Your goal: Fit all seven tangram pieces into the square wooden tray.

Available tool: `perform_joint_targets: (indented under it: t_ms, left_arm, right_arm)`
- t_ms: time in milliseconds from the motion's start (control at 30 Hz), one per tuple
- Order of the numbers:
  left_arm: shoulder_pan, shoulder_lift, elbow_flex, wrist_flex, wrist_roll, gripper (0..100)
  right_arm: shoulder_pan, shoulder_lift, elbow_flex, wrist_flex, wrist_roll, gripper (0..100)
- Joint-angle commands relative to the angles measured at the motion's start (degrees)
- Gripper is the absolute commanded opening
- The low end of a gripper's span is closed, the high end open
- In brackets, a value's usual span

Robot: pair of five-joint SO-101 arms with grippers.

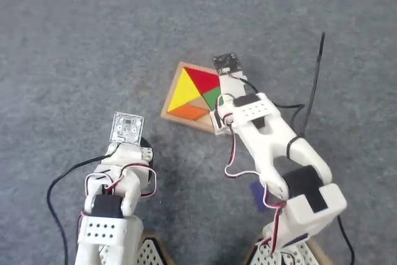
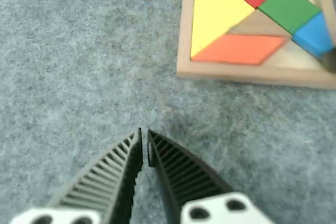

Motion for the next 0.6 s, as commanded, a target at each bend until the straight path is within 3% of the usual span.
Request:
perform_joint_targets:
  t_ms: [0,167,400,567]
  left_arm:
    - [-0.26,-0.79,-0.48,0.44,0.44,2]
    - [-0.26,-0.79,-0.48,0.44,0.44,2]
    - [-0.26,-0.79,-0.48,0.44,0.44,2]
    - [-0.26,-0.79,-0.48,0.44,0.44,2]
  right_arm:
    - [2.68,-4.18,2.81,1.71,3.78,1.5]
    - [4.97,-13.23,4.92,1.71,4.48,3.2]
    - [1.63,-19.3,4.84,1.54,4.48,24.0]
    - [-0.75,-19.21,5.01,-0.04,4.57,25.2]
